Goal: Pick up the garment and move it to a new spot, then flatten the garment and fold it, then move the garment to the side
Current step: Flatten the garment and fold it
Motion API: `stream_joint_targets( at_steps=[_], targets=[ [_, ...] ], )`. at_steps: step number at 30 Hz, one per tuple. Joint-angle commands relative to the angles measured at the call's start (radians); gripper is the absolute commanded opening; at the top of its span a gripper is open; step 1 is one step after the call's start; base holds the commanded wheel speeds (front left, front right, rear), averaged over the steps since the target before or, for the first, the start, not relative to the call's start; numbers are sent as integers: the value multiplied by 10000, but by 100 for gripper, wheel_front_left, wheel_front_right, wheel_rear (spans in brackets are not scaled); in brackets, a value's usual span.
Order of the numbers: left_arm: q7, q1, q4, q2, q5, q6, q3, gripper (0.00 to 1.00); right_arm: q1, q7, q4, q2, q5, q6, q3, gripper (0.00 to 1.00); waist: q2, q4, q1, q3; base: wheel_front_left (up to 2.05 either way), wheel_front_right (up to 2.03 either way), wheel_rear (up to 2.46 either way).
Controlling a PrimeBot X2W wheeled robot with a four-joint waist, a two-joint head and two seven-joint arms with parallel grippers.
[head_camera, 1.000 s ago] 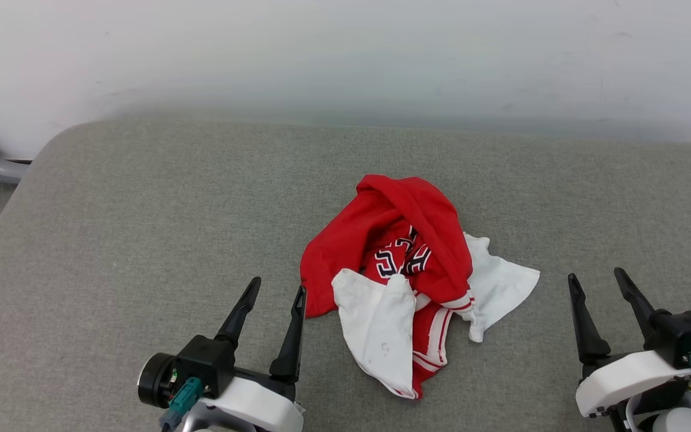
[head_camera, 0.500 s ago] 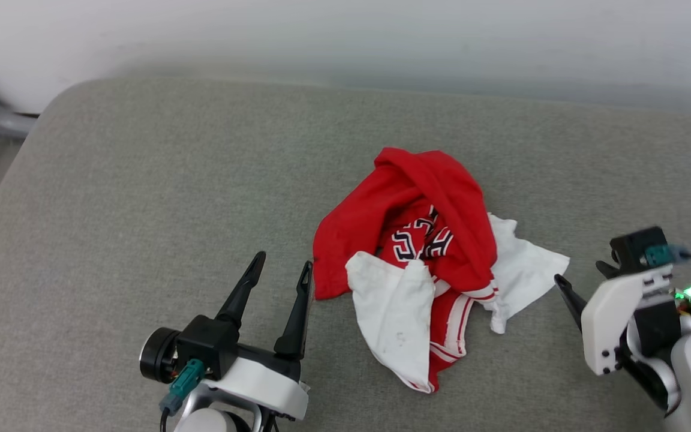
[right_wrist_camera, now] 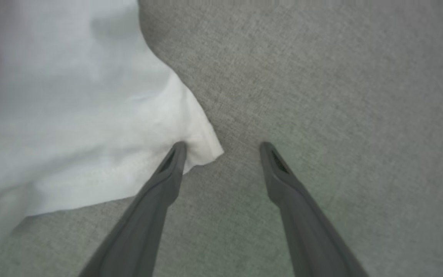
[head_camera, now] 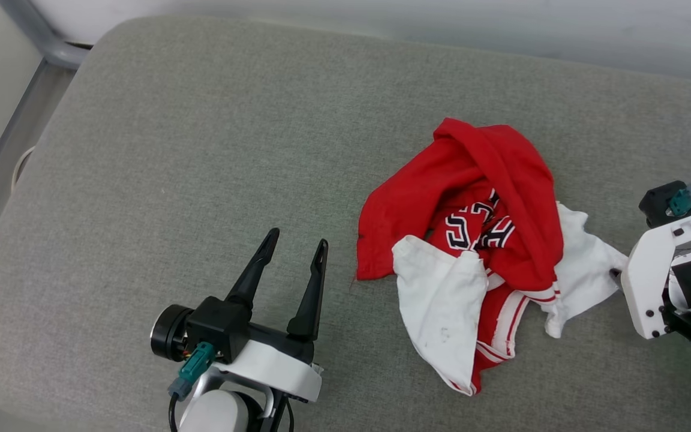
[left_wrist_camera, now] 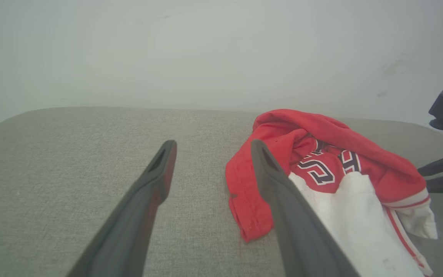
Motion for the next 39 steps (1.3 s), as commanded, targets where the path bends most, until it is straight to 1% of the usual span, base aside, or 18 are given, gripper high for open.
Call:
stream_joint_targets(
  at_steps=[1, 4, 6, 7, 9, 13, 20, 25, 30, 31, 32, 35, 39],
  targets=[
    [-26, -138, -40, -5, -24, 39, -3, 100, -42, -1, 168, -26, -37, -7, 159, 100, 0, 129, -1, 134, 0, 0, 0],
    [-26, -163, -51, -5, -5, 66, 54, 100, 146, -10, 561, 193, 261, -2, 429, 100, 0, 136, -1, 187, 0, 0, 0],
    [-26, -159, -46, -5, 27, 84, 117, 100, 238, -88, 736, 244, 374, 10, 588, 28, 0, 82, -1, 181, 0, 0, 0],
    [-26, -141, -26, -5, 53, 78, 150, 100, 279, -148, 799, 213, 410, 10, 655, 0, 0, 38, -1, 157, 0, 0, 0],
    [-26, -110, 7, -5, 102, 59, 177, 100, 312, -277, 932, 27, 414, 4, 650, 0, 0, -74, -1, 90, 0, 0, 0],
    [-26, -3, 74, -5, 158, 11, 191, 100, 223, -673, 1225, -425, 115, -16, 213, 0, 0, -335, -1, -128, 0, 0, 0],
    [-26, 151, 155, -4, 226, -66, 221, 100, 557, -1349, 1803, -843, -453, -13, -1017, 0, 0, -640, -1, -528, 0, 0, 0],
    [-26, 244, 177, -4, 266, -115, 256, 100, 1077, -1848, 2227, -691, -875, -13, -2009, 0, 0, -717, -1, -662, 0, 0, 0],
    [-26, 337, 236, -4, 309, -184, 338, 100, 1317, -2610, 2504, -194, -1393, -7, -2606, 0, 0, -826, -1, -783, 0, 0, 0],
    [-26, 361, 246, -4, 321, -198, 360, 100, 1299, -2877, 2470, -57, -1453, -7, -2640, 52, 0, -863, -1, -821, 0, 0, 0],
    [-26, 382, 251, -4, 336, -191, 370, 100, 1256, -3078, 2506, 69, -1471, -7, -2806, 100, 0, -901, -1, -860, 0, 0, 0],
    [-26, 402, 263, -4, 355, -207, 400, 100, 1144, -3925, 2343, 381, -1500, -10, -3013, 100, 0, -1043, -1, -1028, 0, 0, 0],
    [-26, 437, 222, -2, 276, -221, 496, 100, 1161, -5337, 1738, 862, -1164, -9, -3216, 100, 0, -1312, -1, -1209, 0, 0, 0]
  ],
)
